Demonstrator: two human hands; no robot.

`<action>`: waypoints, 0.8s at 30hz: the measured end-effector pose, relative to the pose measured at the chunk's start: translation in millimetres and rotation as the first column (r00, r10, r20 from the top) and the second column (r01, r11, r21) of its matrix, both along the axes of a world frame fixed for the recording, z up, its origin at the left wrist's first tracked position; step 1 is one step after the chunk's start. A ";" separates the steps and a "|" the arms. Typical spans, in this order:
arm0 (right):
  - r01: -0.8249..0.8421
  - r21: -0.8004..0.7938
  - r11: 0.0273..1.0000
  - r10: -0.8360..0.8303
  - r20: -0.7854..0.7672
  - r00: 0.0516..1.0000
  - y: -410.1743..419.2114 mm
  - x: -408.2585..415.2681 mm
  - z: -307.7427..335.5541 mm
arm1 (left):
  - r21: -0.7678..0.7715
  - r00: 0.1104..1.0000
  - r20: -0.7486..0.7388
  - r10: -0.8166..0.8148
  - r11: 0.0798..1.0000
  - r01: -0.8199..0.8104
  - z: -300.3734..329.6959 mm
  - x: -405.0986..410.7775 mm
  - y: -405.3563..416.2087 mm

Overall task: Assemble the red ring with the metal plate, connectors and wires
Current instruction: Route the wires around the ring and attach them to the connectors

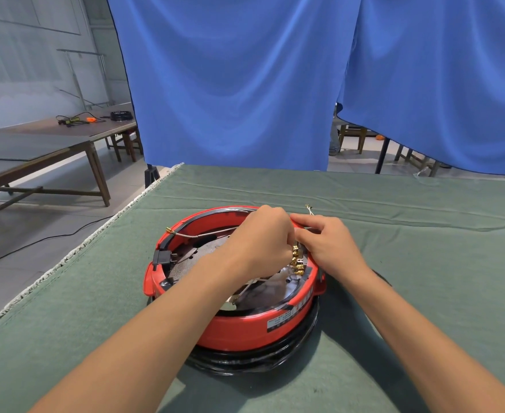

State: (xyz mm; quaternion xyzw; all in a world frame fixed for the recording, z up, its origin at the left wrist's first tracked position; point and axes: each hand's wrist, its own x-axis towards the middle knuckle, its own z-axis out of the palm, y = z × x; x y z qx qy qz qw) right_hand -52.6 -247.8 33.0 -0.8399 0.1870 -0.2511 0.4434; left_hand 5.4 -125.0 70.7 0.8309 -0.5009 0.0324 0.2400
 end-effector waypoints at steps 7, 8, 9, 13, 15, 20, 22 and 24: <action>0.010 -0.019 1.000 -0.009 0.021 1.000 -0.8 2.6 -1.5 | 0.085 0.999 0.045 -0.029 0.996 0.025 7.7 1.0 -4.3; 0.011 -0.017 1.000 -0.011 0.025 1.000 -0.7 2.8 -1.7 | 0.091 0.999 0.038 -0.034 0.995 0.031 8.7 1.6 -5.2; 0.008 -0.011 1.000 -0.007 0.033 0.999 -1.3 2.6 -2.7 | 0.098 0.999 0.036 -0.037 0.995 0.034 9.5 2.2 -6.7; -0.002 0.014 1.000 0.001 0.060 0.998 -2.0 3.0 -5.3 | 0.107 0.998 0.044 -0.040 0.994 0.036 10.2 3.6 -11.5; 0.007 0.038 0.999 -0.010 0.070 0.997 -2.4 3.3 -6.1 | 0.088 0.999 0.015 -0.037 0.995 0.036 7.7 4.3 -9.6; -0.002 0.090 0.996 -0.005 0.081 0.997 -3.3 4.6 -7.0 | 0.015 1.000 0.004 0.011 1.000 -0.011 -1.5 2.4 -0.5; -0.010 0.104 0.995 0.001 0.084 0.996 -3.5 4.7 -6.4 | 0.028 0.999 0.015 0.038 0.999 -0.039 -2.0 0.5 2.1; -0.010 0.093 0.996 0.003 0.078 0.997 -3.5 3.8 -6.4 | 0.060 0.998 0.035 0.053 0.997 -0.055 -1.5 0.2 4.3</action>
